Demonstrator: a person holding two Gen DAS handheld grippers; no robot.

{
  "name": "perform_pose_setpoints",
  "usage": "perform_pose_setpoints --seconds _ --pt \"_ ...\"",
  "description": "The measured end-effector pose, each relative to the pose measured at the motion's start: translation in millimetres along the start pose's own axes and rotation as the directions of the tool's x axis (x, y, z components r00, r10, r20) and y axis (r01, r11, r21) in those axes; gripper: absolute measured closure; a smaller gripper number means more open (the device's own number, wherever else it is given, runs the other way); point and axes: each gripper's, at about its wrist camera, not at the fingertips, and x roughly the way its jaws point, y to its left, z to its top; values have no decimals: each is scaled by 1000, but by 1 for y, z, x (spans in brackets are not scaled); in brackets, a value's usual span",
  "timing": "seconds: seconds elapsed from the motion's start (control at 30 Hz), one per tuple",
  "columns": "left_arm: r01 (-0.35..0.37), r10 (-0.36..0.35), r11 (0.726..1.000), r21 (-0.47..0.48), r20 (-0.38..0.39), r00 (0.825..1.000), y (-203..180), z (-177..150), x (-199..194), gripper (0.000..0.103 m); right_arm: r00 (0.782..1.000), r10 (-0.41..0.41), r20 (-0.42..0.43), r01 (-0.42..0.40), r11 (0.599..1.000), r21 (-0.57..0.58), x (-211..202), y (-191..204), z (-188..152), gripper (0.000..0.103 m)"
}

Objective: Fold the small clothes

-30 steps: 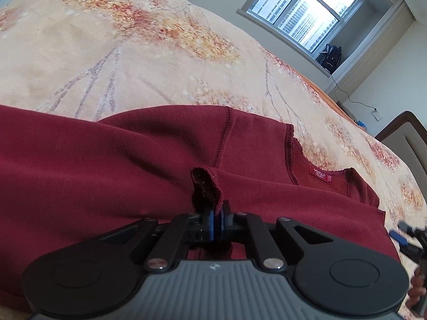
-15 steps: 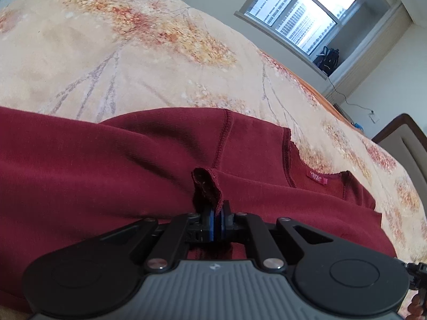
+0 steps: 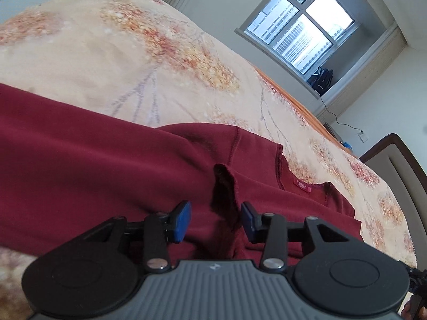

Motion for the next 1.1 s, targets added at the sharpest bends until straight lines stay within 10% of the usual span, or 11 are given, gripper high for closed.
perform_pose_setpoints --seconds 0.13,0.43,0.67,0.97,1.1 --pt "-11 11 1000 10 36 999 14 -4 -33 38 1000 31 1 -30 998 -46 1 28 -6 19" --pt "-85 107 985 -150 148 983 90 -10 -125 33 996 73 -43 -76 993 -85 17 73 -20 17" --pt "-121 240 902 -414 247 939 185 -16 -186 31 992 98 -86 -108 985 -132 32 110 -33 17" --pt "17 227 816 -578 348 910 246 -6 -180 40 987 110 -113 -132 970 -205 48 152 -38 17" --pt "-45 261 836 -546 326 909 244 4 -164 41 986 114 -121 -140 964 -225 53 163 -39 17"
